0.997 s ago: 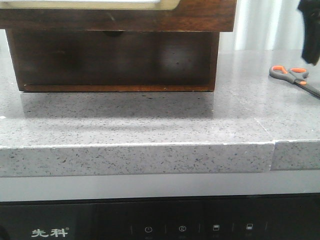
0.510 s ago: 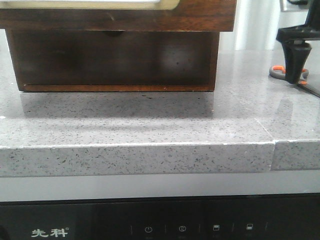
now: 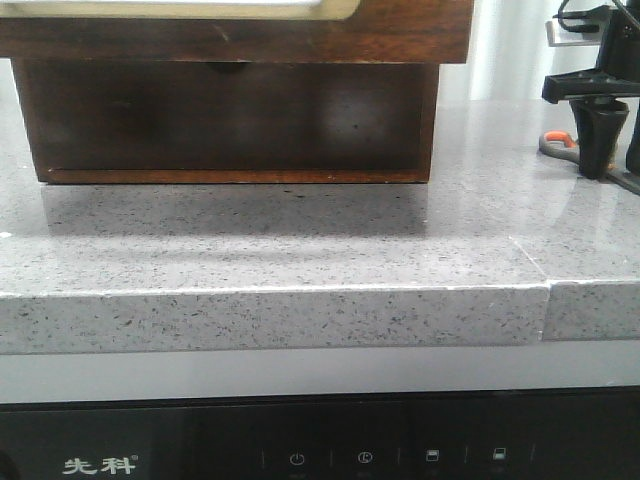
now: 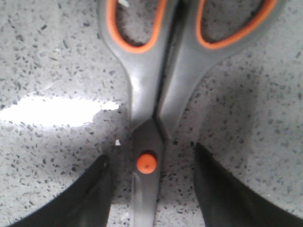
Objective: Put scissors in drawer with both arms
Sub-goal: 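Lower the right gripper onto the scissors and grasp them, then carry the scissors with the right gripper over the open drawer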
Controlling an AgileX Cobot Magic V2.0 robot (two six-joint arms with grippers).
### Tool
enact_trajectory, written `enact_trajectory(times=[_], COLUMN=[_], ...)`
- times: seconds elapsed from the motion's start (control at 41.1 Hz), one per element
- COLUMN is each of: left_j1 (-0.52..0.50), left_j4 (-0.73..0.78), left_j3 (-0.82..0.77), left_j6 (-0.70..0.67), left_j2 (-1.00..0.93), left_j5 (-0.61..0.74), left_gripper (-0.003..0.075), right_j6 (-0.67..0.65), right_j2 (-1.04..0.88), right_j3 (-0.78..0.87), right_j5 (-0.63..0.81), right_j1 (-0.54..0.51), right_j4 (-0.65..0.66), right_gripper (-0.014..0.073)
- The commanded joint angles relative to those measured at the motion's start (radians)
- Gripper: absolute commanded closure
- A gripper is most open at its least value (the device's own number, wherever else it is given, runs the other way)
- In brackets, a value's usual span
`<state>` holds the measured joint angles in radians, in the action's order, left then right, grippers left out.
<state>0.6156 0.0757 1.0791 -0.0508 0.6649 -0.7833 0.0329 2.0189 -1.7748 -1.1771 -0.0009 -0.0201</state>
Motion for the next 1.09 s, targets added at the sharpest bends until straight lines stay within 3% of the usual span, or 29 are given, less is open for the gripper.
enact_trajectory(times=[0.0,0.292,0.705,1.069], left_j1=[0.007,0.007,0.007,0.007], left_j4=[-0.006,-0.006,-0.006,-0.006], left_j3=[0.024,0.024,0.024,0.024], left_j6=[-0.008,-0.008,-0.008,-0.008], left_j2=[0.004,0.004,0.004,0.004], left_j5=[0.082,0.081,0.081,0.081], left_gripper=[0.0261,0.0261,0.0261,0.0261], right_j6=[0.010,0.010,0.012,0.063], right_j2=[-0.032,-0.032,-0.110,-0.364], right_j3=[-0.020,-0.035,-0.089,-0.089], right_j5=[-0.013,-0.023,-0.036,-0.003], right_j1=[-0.007,-0.007,-0.007,0.003], right_j4=[-0.007,-0.007,-0.007,-0.012], right_gripper=[0.0206,0.0475,0.0484,0.0484])
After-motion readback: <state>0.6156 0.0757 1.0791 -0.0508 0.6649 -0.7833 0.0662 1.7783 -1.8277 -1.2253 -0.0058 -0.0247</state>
